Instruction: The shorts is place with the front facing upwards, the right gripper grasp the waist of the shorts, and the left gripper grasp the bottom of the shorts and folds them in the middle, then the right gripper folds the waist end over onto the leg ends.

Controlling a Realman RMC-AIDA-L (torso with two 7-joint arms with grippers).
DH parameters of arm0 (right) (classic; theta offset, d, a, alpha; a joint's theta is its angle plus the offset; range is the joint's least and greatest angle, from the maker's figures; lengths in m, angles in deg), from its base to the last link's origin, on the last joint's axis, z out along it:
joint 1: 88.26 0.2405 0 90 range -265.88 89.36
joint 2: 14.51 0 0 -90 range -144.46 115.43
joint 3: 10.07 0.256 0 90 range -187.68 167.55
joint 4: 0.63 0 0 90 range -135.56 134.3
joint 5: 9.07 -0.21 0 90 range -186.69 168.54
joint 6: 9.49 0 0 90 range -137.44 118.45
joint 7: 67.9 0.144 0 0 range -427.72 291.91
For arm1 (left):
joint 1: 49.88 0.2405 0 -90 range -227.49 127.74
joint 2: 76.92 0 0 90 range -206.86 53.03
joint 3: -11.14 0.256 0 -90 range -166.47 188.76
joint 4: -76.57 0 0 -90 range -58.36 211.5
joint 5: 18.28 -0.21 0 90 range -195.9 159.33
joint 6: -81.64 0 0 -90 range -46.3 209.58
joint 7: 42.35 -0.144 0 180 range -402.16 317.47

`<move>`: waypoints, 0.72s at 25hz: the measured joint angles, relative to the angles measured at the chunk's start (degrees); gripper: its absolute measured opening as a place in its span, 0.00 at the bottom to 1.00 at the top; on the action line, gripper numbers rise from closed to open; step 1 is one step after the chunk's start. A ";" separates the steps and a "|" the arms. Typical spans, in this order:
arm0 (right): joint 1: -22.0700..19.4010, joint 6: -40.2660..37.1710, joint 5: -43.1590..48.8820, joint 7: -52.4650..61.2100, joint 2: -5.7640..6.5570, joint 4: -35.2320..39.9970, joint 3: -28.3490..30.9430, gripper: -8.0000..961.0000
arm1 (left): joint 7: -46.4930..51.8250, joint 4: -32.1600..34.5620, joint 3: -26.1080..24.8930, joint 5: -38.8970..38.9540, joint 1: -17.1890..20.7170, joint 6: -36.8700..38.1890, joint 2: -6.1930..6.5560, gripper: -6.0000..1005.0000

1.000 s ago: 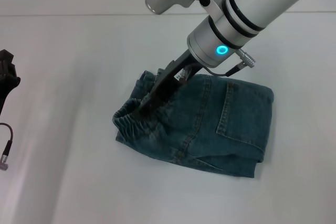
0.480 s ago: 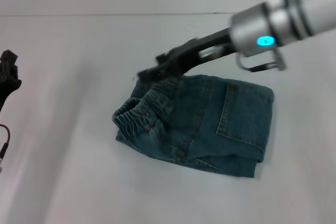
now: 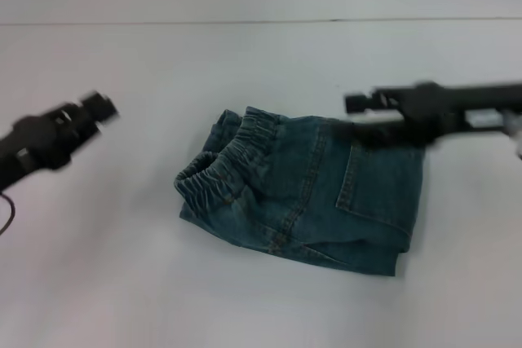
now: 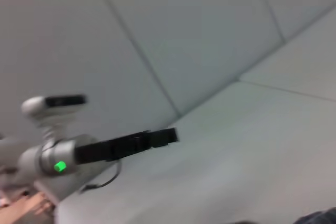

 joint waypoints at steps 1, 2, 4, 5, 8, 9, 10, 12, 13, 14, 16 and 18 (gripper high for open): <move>-1.15 -2.44 -0.02 -2.53 0.04 -0.24 1.70 0.90 | 1.20 1.67 1.04 -1.35 0.04 2.24 0.14 0.15; -2.14 -4.49 0.01 -4.71 0.09 -0.41 3.11 0.90 | 2.17 3.03 1.47 -2.34 0.02 4.13 0.18 0.15; -4.61 -6.96 0.22 -7.90 0.42 -0.88 5.65 0.90 | 4.20 6.12 2.35 -4.76 -0.03 7.86 0.23 0.19; -5.59 -7.44 0.31 -8.77 0.61 -1.16 6.26 0.90 | 4.99 7.28 2.87 -5.82 -0.03 8.98 0.25 0.23; -8.47 -7.35 0.60 -11.08 1.41 -3.49 6.68 0.90 | 7.22 10.33 5.60 -8.94 0.03 10.59 0.12 0.34; -8.95 -7.13 0.88 -11.98 1.70 -5.07 6.75 0.90 | 7.85 11.09 6.59 -10.02 0.02 10.52 -0.01 0.42; -9.30 -6.91 1.18 -12.80 1.93 -6.53 6.84 0.90 | 8.24 11.59 7.22 -10.92 0.00 10.37 -0.14 0.50; -9.61 -6.30 2.28 -13.64 2.22 -8.66 7.43 0.90 | 9.10 12.84 8.24 -13.16 -0.17 9.68 -0.60 0.63; -9.71 -5.86 2.97 -13.84 2.30 -9.48 7.80 0.90 | 9.29 13.27 8.31 -13.73 -0.25 9.44 -0.75 0.68; -9.76 -5.44 3.62 -13.93 2.32 -10.04 8.11 0.90 | 9.49 13.74 8.43 -14.34 -0.31 9.17 -0.97 0.72; -9.81 -4.99 4.65 -14.13 2.33 -10.43 8.35 0.89 | 9.85 14.45 8.76 -14.85 -0.35 8.89 -1.18 0.81; -9.84 -4.81 5.00 -14.35 2.34 -10.75 8.37 0.89 | 10.23 14.75 8.96 -14.94 -0.38 8.87 -1.20 0.81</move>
